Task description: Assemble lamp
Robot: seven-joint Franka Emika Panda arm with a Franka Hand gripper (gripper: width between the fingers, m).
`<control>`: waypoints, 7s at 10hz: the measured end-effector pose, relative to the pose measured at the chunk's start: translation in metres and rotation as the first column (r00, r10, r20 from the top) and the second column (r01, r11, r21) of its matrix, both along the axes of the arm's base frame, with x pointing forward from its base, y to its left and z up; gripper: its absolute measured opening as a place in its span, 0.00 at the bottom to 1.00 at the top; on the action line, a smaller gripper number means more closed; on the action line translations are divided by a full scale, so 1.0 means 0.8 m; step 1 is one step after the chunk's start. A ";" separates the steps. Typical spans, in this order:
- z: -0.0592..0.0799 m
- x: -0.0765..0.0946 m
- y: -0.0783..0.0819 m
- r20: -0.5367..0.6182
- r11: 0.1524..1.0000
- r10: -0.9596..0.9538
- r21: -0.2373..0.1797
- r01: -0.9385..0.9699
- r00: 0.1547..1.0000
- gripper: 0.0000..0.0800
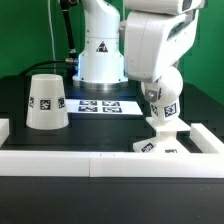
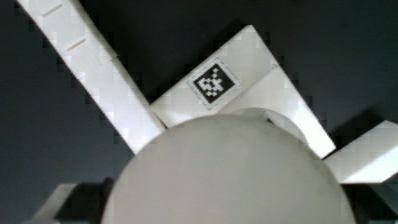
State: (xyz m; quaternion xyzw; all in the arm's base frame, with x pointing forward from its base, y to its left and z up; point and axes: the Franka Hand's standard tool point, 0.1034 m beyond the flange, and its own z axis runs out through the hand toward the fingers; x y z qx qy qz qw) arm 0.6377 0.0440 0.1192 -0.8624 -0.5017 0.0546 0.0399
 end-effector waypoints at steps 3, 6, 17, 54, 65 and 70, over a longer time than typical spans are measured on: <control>0.001 -0.010 -0.006 0.115 0.999 0.030 0.010 -0.031 0.993 0.72; 0.003 -0.018 -0.001 0.213 0.999 0.031 0.011 -0.034 0.977 0.72; 0.003 -0.014 0.059 0.240 0.998 -0.062 0.037 0.055 0.969 0.72; 0.005 -0.014 0.071 -0.097 -0.391 -0.920 0.196 0.899 -0.379 0.87; 0.007 -0.013 0.055 0.196 0.628 -0.778 0.262 0.733 0.597 0.87; 0.005 -0.009 0.056 0.143 0.869 -0.493 0.117 0.480 0.858 0.87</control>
Offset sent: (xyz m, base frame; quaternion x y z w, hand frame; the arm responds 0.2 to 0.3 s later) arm -0.0259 0.0095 -0.0023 -0.0712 0.1088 -0.0467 0.9904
